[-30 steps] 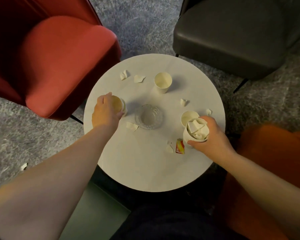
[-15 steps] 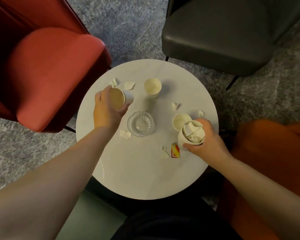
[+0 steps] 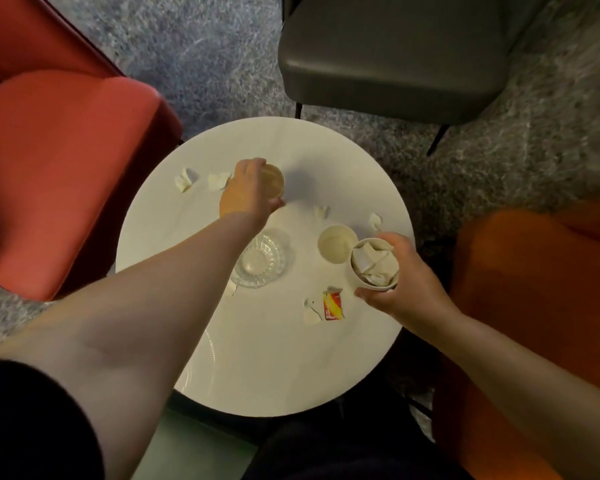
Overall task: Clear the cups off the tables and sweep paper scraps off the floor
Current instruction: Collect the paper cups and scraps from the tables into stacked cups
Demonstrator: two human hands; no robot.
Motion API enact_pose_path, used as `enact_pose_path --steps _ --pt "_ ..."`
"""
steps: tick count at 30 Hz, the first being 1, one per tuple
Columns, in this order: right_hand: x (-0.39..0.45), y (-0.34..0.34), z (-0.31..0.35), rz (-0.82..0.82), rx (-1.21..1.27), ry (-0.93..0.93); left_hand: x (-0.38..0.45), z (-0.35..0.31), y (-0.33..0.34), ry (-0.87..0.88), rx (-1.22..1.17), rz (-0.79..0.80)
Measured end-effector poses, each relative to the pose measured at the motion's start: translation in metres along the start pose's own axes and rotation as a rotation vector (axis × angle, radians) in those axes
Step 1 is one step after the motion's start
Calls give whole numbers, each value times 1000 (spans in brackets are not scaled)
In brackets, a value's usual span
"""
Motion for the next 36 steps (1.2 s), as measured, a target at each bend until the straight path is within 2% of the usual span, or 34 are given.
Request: enact_pose_path --steps 5,8,11,15,23,29,32,36 --pt "4 -4 1 -2 15 -24 -4 -4 11 -16 -45 45" --pt "4 -7 0 0 30 -24 -18 -11 -6 -21 -135 -52" --pt "2 -13 -2 -3 31 -15 -43 -26 -26 46 -251 -147" --pt "0 -21 -9 5 17 -9 -77 -47 -25 149 -236 -54" --pt "2 -32 -17 30 -2 -40 -96 -75 31 226 -43 145" --pt "9 -31 -30 40 -19 -55 -95 -50 42 84 66 88" --pt "16 -26 -32 45 -47 -76 -100 -35 42 102 74 118" --pt "28 -20 -34 39 -57 -125 -116 -26 36 104 -54 75"
Point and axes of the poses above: each hand's wrist, its own x-axis towards the middle knuckle, its own y-axis out of the palm, z = x × y, the point moved 3 cm from there along x, towards the middle knuckle, and after that the axes turned 11 degrees about x, right-handed, at the moved point
